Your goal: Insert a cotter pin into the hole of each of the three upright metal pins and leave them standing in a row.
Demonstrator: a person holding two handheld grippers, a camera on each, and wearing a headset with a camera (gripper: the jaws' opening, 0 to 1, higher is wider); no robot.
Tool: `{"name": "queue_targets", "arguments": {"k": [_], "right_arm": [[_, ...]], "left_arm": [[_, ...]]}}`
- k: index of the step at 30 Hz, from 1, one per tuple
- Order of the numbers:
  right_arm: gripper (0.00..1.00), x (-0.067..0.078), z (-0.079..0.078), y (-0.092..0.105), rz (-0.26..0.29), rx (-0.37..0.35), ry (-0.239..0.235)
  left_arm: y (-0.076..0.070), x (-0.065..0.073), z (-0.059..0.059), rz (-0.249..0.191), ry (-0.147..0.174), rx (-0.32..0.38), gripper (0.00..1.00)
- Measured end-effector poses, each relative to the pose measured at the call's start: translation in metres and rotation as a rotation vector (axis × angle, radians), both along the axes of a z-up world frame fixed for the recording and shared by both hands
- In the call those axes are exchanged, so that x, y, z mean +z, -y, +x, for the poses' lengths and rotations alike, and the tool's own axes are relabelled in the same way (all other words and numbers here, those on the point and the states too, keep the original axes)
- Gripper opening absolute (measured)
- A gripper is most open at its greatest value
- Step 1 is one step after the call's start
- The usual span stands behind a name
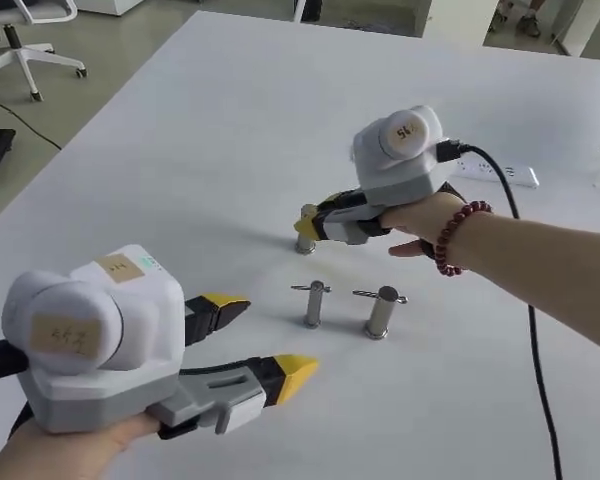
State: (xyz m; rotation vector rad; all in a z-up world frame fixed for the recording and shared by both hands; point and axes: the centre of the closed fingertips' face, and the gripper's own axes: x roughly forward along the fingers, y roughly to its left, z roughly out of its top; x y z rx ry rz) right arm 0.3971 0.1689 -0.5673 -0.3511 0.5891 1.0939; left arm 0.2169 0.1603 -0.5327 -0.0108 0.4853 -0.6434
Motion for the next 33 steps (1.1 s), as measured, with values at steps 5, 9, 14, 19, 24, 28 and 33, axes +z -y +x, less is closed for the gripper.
{"name": "queue_targets", "arguments": {"k": [5, 9, 14, 19, 24, 28, 33], "right_arm": [[0.13, -0.001, 0.000, -0.003, 0.012, -0.009, -0.011], [0.09, -0.003, -0.003, -0.005, 0.008, 0.008, 0.003], [0.09, -0.002, -0.004, -0.006, -0.020, 0.031, 0.028], [0.08, -0.001, -0.004, -0.004, -0.023, 0.028, 0.022], [0.08, 0.002, -0.010, 0.005, -0.039, 0.031, 0.022], [0.08, 0.001, -0.008, 0.016, -0.050, 0.019, 0.020], [0.08, 0.001, -0.010, 0.034, -0.049, -0.001, 0.015]], "left_arm": [[-0.001, 0.000, -0.003, 0.009, -0.003, -0.005, 0.51], [-0.004, 0.000, -0.004, 0.009, -0.007, 0.000, 0.51], [-0.006, -0.002, -0.006, 0.016, -0.017, 0.001, 0.50], [-0.006, 0.000, -0.005, 0.017, -0.009, 0.004, 0.50], [-0.006, 0.004, -0.004, 0.016, 0.010, 0.002, 0.50], [-0.003, 0.007, -0.003, 0.020, 0.023, -0.004, 0.50], [0.001, 0.010, -0.004, 0.023, 0.023, -0.014, 0.49]]}}
